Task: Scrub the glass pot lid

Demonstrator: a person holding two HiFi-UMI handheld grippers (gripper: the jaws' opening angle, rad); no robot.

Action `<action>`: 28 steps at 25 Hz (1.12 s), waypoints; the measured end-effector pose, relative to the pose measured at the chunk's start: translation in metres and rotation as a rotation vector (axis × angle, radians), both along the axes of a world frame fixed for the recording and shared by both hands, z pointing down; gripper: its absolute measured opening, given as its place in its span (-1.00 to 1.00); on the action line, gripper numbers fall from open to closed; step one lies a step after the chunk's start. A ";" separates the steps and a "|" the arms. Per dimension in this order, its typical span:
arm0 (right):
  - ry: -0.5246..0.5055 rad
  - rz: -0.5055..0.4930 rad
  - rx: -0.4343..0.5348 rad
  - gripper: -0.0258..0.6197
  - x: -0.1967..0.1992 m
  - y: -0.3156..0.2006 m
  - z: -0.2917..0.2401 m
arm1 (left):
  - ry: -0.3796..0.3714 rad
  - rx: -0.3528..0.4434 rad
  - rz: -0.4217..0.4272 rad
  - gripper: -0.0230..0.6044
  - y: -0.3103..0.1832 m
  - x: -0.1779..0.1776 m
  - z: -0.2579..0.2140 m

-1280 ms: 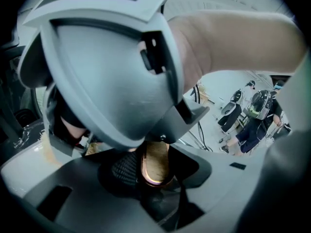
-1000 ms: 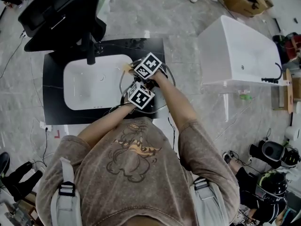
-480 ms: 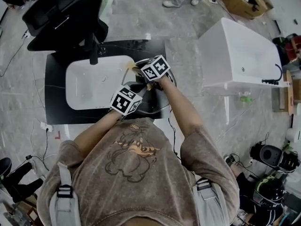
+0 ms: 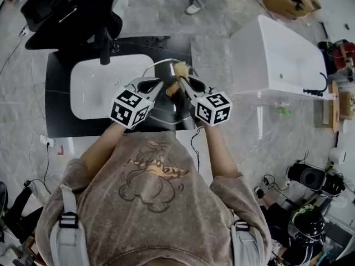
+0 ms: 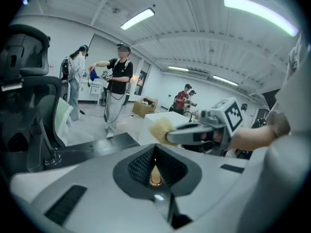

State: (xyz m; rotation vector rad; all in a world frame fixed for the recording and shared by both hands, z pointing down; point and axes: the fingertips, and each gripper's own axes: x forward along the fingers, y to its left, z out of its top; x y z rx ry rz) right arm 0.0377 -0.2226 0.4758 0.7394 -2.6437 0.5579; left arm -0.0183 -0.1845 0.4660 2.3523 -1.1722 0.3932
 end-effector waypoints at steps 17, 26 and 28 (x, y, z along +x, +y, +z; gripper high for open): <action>-0.039 0.391 0.396 -0.78 0.066 0.072 -0.106 | 0.067 0.375 0.022 -0.87 0.012 -0.002 -0.089; -0.063 0.421 0.449 -0.79 0.077 0.078 -0.106 | 0.068 0.456 0.016 -0.87 0.020 0.001 -0.098; -0.066 0.409 0.456 -0.78 0.073 0.079 -0.108 | 0.058 0.462 0.019 -0.87 0.022 0.001 -0.098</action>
